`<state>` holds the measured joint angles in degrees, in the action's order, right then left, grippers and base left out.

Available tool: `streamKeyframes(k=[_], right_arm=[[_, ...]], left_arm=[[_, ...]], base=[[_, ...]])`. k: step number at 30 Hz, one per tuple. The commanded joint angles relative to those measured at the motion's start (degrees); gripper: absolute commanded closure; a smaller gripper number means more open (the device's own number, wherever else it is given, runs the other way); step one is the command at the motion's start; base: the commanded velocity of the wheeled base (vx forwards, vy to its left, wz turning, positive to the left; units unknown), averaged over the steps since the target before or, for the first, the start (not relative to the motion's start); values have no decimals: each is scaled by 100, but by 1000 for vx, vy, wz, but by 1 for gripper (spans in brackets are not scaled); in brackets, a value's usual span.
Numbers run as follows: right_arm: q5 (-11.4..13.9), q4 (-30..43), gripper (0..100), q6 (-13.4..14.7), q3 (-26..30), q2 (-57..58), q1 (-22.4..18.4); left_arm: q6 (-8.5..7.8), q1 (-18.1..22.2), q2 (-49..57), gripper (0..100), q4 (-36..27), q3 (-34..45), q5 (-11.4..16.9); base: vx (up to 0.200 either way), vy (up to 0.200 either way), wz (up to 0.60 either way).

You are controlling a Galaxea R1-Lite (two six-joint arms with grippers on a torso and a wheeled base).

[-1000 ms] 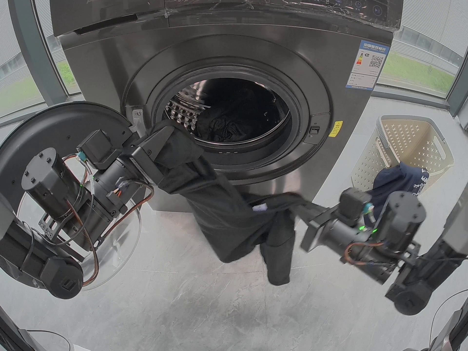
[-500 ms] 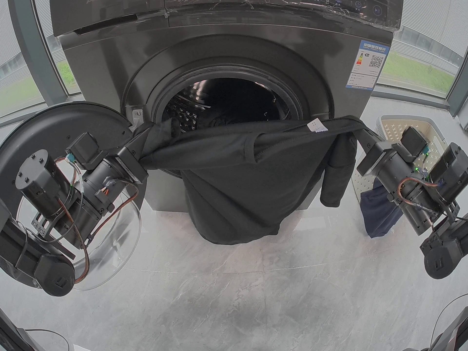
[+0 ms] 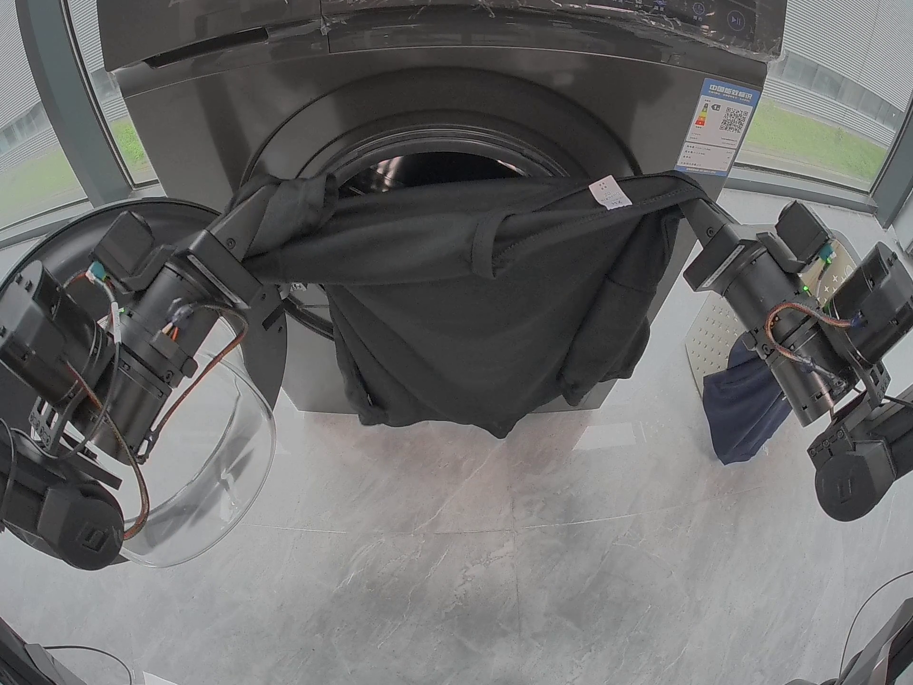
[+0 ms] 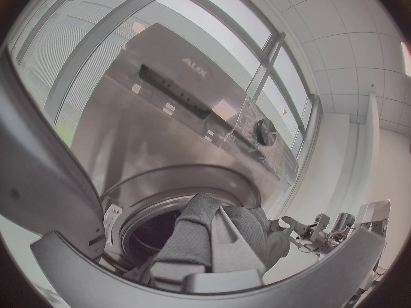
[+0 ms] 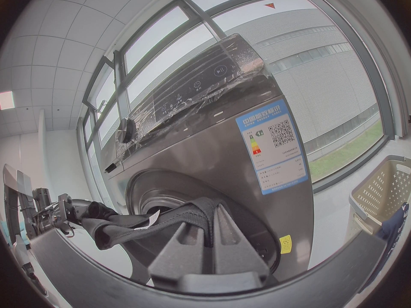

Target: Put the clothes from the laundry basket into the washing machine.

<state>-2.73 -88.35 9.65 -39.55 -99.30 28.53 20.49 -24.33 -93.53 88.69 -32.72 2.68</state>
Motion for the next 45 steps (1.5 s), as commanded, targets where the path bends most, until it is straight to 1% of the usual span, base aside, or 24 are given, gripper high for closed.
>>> streamKeyframes(k=[1,9,10,12,14,15,18,20,23,27,29,34,37,40,41,42,45], right_arm=[[-26,2,100,1,-27,-10,65],[36,-7,100,54,351,87,13],[62,2,100,54,474,236,-5],[159,2,100,45,606,412,-14],[308,2,100,36,641,465,-23],[343,2,100,28,641,447,-40],[352,2,100,1,615,421,-31],[335,2,100,-7,580,429,-31],[317,2,100,1,588,429,-14],[299,2,100,1,606,438,4],[282,2,100,1,632,473,-31],[273,2,100,19,650,465,-58],[282,2,100,10,632,429,-23],[299,2,100,1,509,350,4],[299,2,100,1,501,333,4],[291,2,100,10,413,289,4],[282,2,100,1,395,289,13]], left_arm=[[-1,-28,230,100,-9,-85,-5],[-1,25,221,100,8,-33,-119],[-1,34,247,100,8,-33,-119],[-10,-1,379,100,-27,-24,-145],[-10,-45,388,100,-53,2,-163],[-28,-45,361,100,-44,11,-172],[-28,-28,282,100,0,55,-189],[7,-1,282,100,0,99,-163],[-1,-1,247,100,8,152,-172],[-37,-72,326,100,8,345,-180],[-54,-212,317,100,17,424,-189],[-63,-230,335,100,17,486,-145],[-98,-256,344,100,17,565,-119],[-239,-265,335,100,17,574,-110],[-247,-265,335,100,17,574,-110],[-309,-265,317,100,17,574,-101],[-327,-274,300,100,17,591,-101]], base=[[0,0,0],[0,0,0],[0,0,0],[0,0,0],[0,0,0],[0,0,0],[0,0,0],[0,0,0],[0,0,0],[0,0,0],[0,0,0],[0,0,0],[0,0,0],[0,0,0],[0,0,0],[0,0,0],[0,0,0]])
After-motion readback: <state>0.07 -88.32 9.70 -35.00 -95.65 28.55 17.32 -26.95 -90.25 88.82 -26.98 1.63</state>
